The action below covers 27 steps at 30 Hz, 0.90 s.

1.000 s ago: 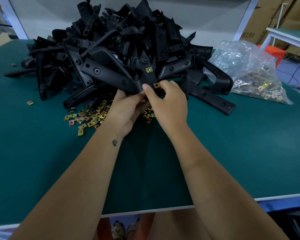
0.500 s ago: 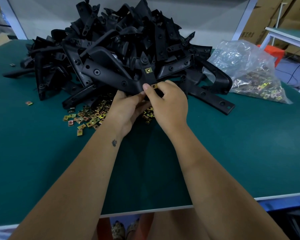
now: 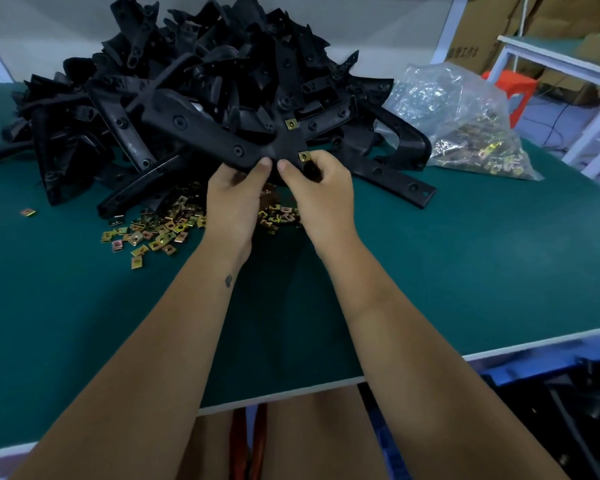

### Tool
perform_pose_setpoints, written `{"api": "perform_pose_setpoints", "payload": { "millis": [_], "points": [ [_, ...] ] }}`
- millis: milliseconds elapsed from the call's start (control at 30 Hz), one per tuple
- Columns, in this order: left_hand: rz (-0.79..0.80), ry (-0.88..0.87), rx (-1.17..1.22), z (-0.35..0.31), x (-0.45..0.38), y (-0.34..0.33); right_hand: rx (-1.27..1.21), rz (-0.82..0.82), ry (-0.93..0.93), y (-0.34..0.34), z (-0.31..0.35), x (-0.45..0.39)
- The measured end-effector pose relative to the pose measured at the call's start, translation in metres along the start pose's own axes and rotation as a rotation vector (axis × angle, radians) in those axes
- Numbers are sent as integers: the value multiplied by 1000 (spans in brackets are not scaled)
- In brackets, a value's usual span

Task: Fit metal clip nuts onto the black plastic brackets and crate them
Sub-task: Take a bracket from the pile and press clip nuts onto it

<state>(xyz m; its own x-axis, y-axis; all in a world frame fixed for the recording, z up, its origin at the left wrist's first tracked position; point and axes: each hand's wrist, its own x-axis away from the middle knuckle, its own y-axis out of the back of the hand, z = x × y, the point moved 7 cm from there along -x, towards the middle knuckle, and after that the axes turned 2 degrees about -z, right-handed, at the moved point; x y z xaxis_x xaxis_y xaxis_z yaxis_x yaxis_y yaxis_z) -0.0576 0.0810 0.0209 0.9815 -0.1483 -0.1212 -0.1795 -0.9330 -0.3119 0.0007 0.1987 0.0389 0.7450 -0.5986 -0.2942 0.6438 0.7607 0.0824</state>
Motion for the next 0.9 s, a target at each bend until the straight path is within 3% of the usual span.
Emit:
{"api": "perform_pose_setpoints", "payload": {
  "millis": [133,333,633,733,833,900],
  "points": [
    [54,-3,-13,4,17,-45,-303,-173,-72,38,2,5],
    [101,69,-88,31,75,-146,-350,-598,-128,141,-3,31],
    [596,74,-181,71,244,-275,-325,-1116,-61,334,-30,149],
    [775,338,-207,118,296,-288,-313,-1168,-114,375,-61,200],
    [758,860,-166,173,329,-271,-274,-1125,-284,395,-108,246],
    [794,1010,-262,197,340,-259,-256,-1121,-391,403,-136,271]
  ]
}}
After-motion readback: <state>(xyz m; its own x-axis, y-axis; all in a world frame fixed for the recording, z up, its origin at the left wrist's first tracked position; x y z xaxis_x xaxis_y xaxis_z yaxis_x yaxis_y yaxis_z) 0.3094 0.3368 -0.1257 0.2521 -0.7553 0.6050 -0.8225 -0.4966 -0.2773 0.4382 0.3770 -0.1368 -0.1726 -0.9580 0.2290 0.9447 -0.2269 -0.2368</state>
